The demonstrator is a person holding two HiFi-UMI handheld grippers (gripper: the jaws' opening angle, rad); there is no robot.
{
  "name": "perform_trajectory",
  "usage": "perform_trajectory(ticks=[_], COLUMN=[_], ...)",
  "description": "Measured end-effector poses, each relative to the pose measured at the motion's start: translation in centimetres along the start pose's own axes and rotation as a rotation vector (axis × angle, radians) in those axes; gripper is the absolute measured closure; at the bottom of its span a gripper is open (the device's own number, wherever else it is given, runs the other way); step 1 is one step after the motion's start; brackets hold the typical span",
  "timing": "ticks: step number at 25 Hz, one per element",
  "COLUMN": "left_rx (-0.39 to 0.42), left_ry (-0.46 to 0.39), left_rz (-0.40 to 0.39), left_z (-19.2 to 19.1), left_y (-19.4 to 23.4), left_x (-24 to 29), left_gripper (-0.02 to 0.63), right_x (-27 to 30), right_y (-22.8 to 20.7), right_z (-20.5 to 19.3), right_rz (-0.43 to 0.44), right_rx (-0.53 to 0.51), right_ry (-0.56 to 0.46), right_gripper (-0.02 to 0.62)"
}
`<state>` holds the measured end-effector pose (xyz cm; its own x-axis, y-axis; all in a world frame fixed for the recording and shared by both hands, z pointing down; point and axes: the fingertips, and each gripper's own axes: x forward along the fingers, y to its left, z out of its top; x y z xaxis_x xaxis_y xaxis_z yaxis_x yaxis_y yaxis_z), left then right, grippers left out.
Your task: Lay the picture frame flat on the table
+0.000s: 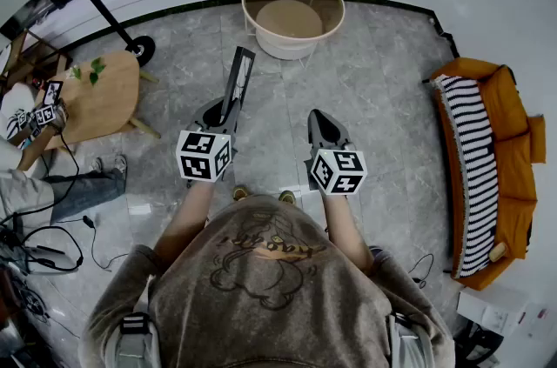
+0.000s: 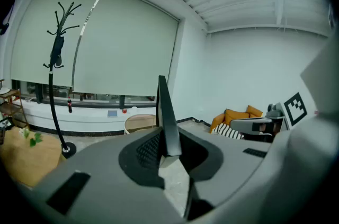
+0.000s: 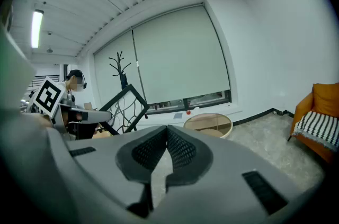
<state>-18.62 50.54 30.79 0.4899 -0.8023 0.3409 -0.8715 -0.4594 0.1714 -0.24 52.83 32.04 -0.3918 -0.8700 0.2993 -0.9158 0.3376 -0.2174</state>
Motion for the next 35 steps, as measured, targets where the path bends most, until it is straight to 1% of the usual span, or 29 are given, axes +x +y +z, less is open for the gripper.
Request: perform_trajectory(ticks=[10,18,21,25,35], left_rx=[0.009,0.025,0.030,0.029,0.031], left_ry=[0.008,0.021,0.023,0.021,0.019], left_rz=[-0.034,-0.098,-0.108,-0.113,-0.127], left_z=[-1.0,-2.3,-2.6,-2.4,-1.6], left_y=[1.0,2.9,3.5,4.2,5.4], left_x=[-1.2,-2.3,-2.5,-2.0,0.6], left_gripper=[0.540,0.541,0.541,0.541,0.541], right_x=[-0.2,-0.2,-0.1,0.5,3.2], right_y=[3.0,5.3,6.0,6.0,4.7], right_z=[-0.7,-2.3,-2.6,-2.3,-1.4], right_rz=[-0.003,-0.055,-0.064,-0.073,-0.088], right_rx=[0.027,0.061,0.073,0.074,0.060], right_ry=[-0.030,-0.064,-0.074,-0.086,-0.080], right_gripper=[0.577,0.577,0.575,0.575,0.577])
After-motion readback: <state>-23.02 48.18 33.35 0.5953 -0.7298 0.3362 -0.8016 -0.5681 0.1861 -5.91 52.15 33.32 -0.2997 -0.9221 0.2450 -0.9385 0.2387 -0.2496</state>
